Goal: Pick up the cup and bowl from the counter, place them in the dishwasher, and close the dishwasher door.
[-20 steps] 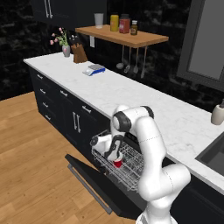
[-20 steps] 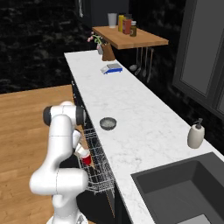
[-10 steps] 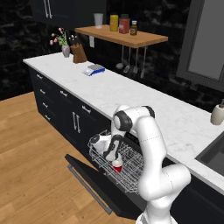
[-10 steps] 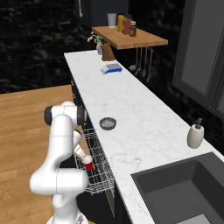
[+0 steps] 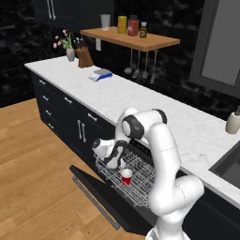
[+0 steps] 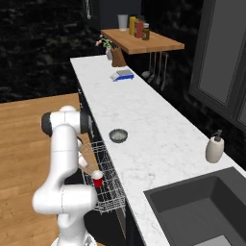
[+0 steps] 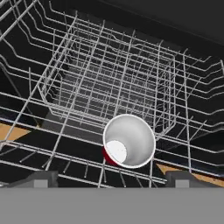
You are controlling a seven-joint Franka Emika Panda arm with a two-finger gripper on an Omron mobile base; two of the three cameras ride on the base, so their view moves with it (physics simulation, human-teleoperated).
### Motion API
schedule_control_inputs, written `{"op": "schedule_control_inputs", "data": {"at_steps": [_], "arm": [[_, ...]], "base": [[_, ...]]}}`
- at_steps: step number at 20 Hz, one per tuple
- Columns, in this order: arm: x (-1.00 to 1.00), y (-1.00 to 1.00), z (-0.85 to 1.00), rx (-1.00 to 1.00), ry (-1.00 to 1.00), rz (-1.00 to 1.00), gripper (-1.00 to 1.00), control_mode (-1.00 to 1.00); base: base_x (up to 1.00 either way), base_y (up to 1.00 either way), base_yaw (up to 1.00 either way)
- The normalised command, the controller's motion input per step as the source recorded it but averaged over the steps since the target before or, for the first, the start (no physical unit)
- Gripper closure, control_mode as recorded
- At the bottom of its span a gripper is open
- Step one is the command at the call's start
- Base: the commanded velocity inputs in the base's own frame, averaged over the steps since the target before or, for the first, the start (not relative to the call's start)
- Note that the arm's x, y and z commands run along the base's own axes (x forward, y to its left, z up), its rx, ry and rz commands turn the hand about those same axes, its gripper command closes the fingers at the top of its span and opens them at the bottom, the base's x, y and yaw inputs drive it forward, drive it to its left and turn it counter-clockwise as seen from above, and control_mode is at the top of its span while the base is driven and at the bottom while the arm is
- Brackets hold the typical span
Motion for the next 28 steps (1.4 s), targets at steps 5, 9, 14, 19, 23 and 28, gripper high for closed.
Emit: {"op": "schedule_control_inputs", "data": {"at_steps": [5, 9, 14, 19, 23, 28], "arm": [[-0.23, 0.16, 1.0, 0.0, 0.0, 0.0, -1.0, -1.0], [-0.38, 0.37, 1.0, 0.0, -0.01, 0.08, -1.0, -1.0], [-0.34, 0.32, 1.0, -0.03, -0.09, 0.23, -1.0, -1.0], [-0.51, -0.3, 0.95, 0.03, -0.04, 0.3, -1.0, -1.0], [-0.31, -0.37, 0.92, 0.08, -0.06, 0.39, -1.0, -1.0], [-0.17, -0.85, 0.53, 0.22, 0.01, 0.3, -1.0, -1.0]], "base": [[0.0, 0.0, 0.0], [0.0, 0.0, 0.0], [0.0, 0.0, 0.0], [0.0, 0.0, 0.0], [0.0, 0.0, 0.0], [0.0, 0.0, 0.0]]}}
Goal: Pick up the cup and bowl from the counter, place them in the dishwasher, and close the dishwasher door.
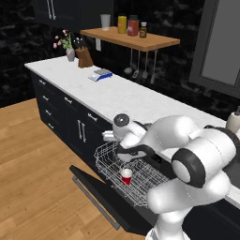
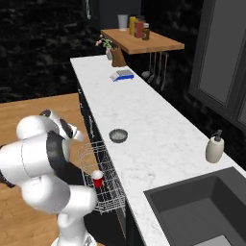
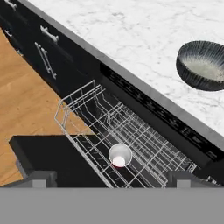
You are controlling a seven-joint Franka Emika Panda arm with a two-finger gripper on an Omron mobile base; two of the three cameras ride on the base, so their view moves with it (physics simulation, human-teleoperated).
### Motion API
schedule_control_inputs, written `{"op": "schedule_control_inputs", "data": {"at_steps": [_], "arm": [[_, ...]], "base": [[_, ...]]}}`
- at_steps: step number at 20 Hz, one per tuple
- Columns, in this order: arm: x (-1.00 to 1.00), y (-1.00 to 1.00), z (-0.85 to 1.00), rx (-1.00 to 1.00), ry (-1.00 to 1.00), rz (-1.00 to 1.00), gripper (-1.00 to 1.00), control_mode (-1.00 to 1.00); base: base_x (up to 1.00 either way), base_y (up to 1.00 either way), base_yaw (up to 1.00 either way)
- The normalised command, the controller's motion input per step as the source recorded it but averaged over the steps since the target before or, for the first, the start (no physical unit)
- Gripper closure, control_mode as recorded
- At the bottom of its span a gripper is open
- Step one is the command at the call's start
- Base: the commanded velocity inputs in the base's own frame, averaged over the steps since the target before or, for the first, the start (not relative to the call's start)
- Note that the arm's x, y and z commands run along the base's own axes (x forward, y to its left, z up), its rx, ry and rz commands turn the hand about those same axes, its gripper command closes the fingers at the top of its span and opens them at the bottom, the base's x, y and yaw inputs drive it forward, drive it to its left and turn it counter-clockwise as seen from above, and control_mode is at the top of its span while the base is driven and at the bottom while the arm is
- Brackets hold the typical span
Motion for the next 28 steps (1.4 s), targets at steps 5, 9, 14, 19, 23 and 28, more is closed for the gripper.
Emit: {"op": "schedule_control_inputs", "data": {"at_steps": [5, 9, 14, 19, 23, 28], "arm": [[-0.18, -0.57, 0.87, 0.22, 0.05, 0.15, -1.0, -1.0], [-0.02, -0.39, 0.88, 0.12, 0.11, 0.08, -1.0, -1.0], [-0.09, -0.15, 0.79, -0.17, 0.22, 0.06, -1.0, -1.0], [0.15, -0.04, 0.13, -0.26, 0.3, 0.11, -1.0, -1.0], [0.03, -0.33, -0.18, -0.04, 0.13, 0.24, -1.0, -1.0], [0.04, -0.47, -0.39, 0.0, 0.0, 0.22, -1.0, -1.0]], "base": [[0.0, 0.0, 0.0], [0.0, 0.0, 0.0], [0.0, 0.0, 0.0], [0.0, 0.0, 0.0], [0.0, 0.0, 0.0], [0.0, 0.0, 0.0]]}}
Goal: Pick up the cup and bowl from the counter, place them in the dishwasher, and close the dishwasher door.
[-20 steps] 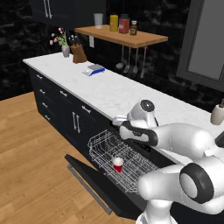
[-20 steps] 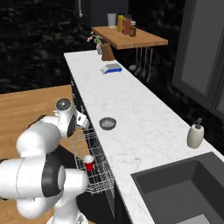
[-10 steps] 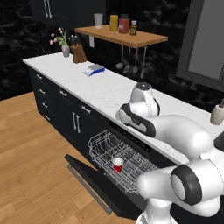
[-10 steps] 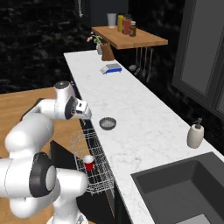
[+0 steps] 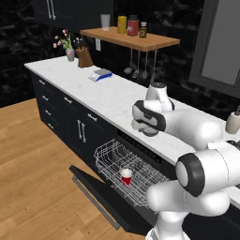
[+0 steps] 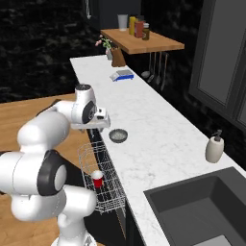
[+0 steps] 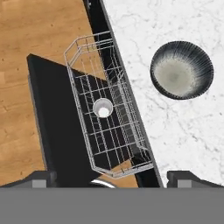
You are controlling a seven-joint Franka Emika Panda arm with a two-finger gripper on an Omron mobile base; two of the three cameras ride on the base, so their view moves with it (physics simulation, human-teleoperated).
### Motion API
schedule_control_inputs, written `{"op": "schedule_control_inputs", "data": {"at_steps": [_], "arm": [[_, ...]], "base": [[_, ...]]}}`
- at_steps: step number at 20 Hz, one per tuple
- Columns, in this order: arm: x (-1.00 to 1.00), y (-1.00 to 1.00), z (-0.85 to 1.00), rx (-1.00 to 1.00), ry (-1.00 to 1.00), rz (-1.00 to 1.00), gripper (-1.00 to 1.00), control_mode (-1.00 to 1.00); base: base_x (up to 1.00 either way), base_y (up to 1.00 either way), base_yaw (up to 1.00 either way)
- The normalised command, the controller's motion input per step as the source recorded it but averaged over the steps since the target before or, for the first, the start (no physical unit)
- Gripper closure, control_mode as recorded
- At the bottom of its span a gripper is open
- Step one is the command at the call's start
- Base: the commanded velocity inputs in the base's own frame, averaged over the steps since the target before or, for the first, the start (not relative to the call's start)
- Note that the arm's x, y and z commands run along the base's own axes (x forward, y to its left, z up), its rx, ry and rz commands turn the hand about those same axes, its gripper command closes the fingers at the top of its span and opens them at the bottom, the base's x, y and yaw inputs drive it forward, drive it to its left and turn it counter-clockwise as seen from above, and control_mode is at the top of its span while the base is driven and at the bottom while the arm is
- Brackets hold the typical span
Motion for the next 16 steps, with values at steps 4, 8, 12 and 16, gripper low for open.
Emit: {"op": "schedule_control_inputs", "data": {"at_steps": [4, 8, 12, 16], "arm": [[0.28, -0.52, -0.42, 0.0, -0.02, 0.15, -1.0, -1.0], [0.16, -0.5, -0.16, 0.0, 0.0, 0.02, -1.0, -1.0], [0.48, -0.03, -0.14, 0.0, -0.02, 0.03, -1.0, -1.0], [0.65, 0.0, -0.17, 0.0, -0.03, 0.01, -1.0, -1.0]], "base": [[0.0, 0.0, 0.0], [0.0, 0.0, 0.0], [0.0, 0.0, 0.0], [0.0, 0.0, 0.0]]}}
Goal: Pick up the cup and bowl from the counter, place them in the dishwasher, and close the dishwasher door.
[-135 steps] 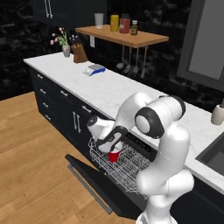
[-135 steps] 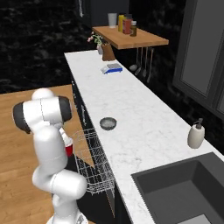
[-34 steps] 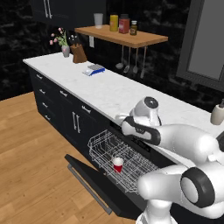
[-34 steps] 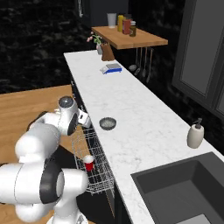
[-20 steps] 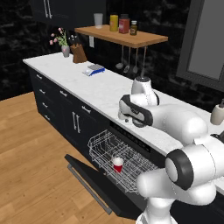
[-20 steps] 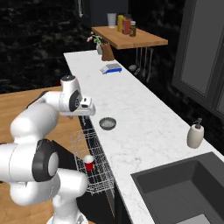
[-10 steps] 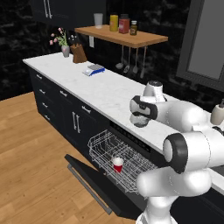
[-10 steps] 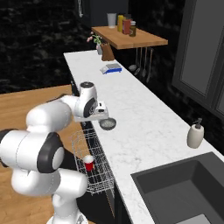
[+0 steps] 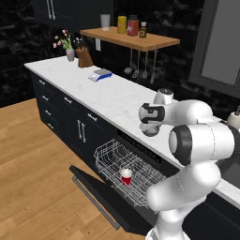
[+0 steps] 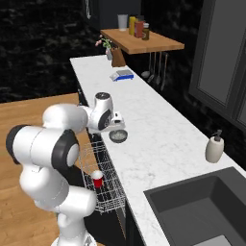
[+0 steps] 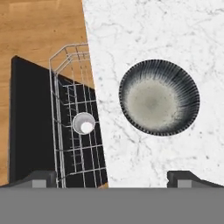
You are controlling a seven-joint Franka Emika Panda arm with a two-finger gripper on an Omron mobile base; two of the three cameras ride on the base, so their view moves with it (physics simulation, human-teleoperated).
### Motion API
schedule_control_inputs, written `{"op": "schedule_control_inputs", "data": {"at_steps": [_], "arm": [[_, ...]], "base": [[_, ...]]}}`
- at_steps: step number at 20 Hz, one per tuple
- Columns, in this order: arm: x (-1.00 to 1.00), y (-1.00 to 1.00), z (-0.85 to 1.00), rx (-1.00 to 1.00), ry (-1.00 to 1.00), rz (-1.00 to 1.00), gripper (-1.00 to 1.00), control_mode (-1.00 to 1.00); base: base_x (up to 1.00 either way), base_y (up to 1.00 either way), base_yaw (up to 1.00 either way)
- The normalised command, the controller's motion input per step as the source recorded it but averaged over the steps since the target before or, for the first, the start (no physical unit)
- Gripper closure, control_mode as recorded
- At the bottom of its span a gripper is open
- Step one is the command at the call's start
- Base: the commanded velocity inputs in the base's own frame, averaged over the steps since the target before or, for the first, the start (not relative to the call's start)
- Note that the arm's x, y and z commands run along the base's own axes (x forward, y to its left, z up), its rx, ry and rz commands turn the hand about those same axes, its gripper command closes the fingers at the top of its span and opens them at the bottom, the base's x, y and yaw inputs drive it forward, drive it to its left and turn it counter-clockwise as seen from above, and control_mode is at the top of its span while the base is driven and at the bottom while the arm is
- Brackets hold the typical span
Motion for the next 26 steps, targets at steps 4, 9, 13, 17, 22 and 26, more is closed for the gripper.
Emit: {"op": "schedule_control_inputs", "data": {"at_steps": [4, 9, 13, 17, 22, 26], "arm": [[0.56, 0.02, -0.3, 0.0, 0.0, 0.0, -1.0, -1.0], [0.46, 0.06, -0.31, -0.05, 0.0, -0.01, -1.0, -1.0], [0.31, 0.07, -0.24, -0.04, 0.0, -0.03, -1.0, -1.0], [0.25, 0.0, -0.24, 0.0, 0.02, 0.0, -1.0, -1.0], [0.05, 0.0, -0.3, 0.0, 0.05, 0.0, -1.0, -1.0], [0.06, 0.0, -0.29, 0.0, 0.02, 0.0, -1.0, -1.0]], "base": [[0.0, 0.0, 0.0], [0.0, 0.0, 0.0], [0.0, 0.0, 0.0], [0.0, 0.0, 0.0], [0.0, 0.0, 0.0], [0.0, 0.0, 0.0]]}}
